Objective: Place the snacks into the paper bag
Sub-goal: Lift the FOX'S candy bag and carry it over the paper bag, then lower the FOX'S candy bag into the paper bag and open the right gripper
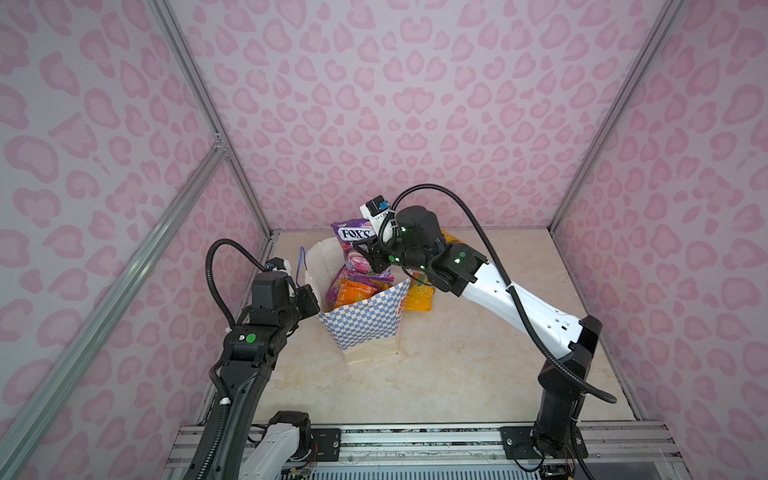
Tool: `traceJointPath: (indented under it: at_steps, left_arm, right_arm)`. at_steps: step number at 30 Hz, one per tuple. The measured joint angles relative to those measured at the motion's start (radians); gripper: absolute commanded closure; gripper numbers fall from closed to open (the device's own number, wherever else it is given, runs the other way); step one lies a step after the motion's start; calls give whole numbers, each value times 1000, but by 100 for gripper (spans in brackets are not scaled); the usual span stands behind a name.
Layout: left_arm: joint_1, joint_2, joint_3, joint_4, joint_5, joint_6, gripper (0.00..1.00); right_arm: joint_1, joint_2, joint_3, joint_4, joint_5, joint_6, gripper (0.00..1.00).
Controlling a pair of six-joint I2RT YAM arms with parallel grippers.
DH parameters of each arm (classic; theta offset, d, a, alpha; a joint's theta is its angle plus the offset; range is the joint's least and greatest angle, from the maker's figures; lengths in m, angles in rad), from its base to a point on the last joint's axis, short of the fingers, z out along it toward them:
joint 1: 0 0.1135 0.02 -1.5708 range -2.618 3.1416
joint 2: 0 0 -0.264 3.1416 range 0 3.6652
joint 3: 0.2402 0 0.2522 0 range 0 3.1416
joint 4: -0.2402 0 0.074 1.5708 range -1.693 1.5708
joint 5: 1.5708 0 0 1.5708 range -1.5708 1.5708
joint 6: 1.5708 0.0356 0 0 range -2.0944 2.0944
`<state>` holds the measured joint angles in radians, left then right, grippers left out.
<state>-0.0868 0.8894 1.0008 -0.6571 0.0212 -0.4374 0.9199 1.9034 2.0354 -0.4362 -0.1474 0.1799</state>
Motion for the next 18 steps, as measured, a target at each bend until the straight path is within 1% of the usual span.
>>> traceJointPath:
  at_steps: [6, 11, 18]
  left_arm:
    - [1, 0, 0, 0, 0, 0, 94]
    - [1, -2, 0, 0, 0, 0, 94]
    - [2, -2, 0, 0, 1, 0, 94]
  right_arm:
    - [5, 151, 126, -98, 65, -61, 84]
    - [2, 209, 157, -140, 89, -73, 84]
    - [-17, 356, 336, -244, 48, -39, 84]
